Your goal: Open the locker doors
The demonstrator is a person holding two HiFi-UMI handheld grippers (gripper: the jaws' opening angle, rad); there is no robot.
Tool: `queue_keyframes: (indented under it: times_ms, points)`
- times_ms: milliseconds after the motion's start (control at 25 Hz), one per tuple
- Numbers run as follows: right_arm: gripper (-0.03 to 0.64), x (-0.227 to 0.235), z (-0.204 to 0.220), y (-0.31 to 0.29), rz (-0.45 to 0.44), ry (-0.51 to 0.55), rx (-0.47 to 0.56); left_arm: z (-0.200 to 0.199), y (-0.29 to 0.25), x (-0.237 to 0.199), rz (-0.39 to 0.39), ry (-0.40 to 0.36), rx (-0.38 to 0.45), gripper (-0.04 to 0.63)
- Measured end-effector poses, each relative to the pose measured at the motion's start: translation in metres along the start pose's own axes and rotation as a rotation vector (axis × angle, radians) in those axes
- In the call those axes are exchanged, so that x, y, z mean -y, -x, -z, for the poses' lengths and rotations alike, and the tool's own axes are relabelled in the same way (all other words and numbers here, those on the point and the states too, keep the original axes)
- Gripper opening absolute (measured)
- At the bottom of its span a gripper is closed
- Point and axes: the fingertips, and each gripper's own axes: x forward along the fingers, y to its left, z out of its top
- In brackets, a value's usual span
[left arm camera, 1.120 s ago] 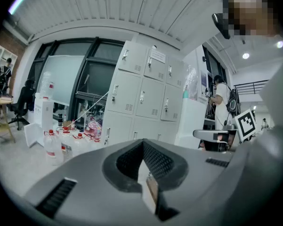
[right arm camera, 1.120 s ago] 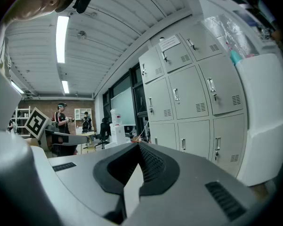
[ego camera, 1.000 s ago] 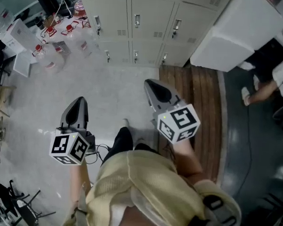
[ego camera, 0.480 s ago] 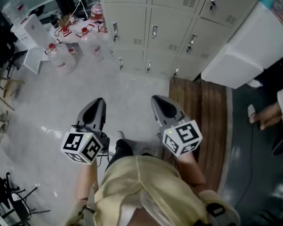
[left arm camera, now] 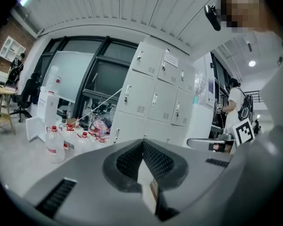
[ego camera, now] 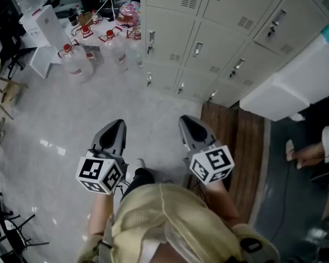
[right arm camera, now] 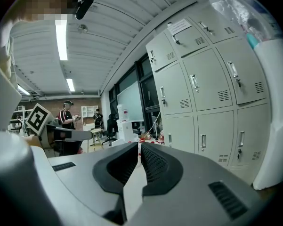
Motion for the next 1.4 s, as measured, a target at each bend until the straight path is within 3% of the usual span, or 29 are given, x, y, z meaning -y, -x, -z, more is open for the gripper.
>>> queue_keyframes:
  times_ms: [160,360,720,1000,1400]
  points:
    - [0.006,-0.009,-0.004,-0.033,-0.002,-0.005,0.005,-0.002,-0.001,-0.034,-0.043,-0.031,-0.004,0.003]
    - [0.008,-0.021,-0.010,-0.072,-0.029,-0.036,0.016,-0.004,-0.002,-0.069,-0.021,0.013,-0.011,0.003]
    - [0.097,-0.034,-0.008,-0.134,-0.023,-0.057,-0.010,-0.015,-0.011,-0.133,-0.043,-0.040,-0.041,0.003]
    - [0.115,-0.035,-0.008,-0.169,0.026,-0.044,-0.035,-0.017,-0.021,-0.162,0.002,-0.104,-0.077,0.003]
    - [0.143,-0.003,-0.011,-0.233,0.029,-0.033,-0.050,-0.026,-0.056,-0.197,-0.025,-0.069,-0.063,0.003]
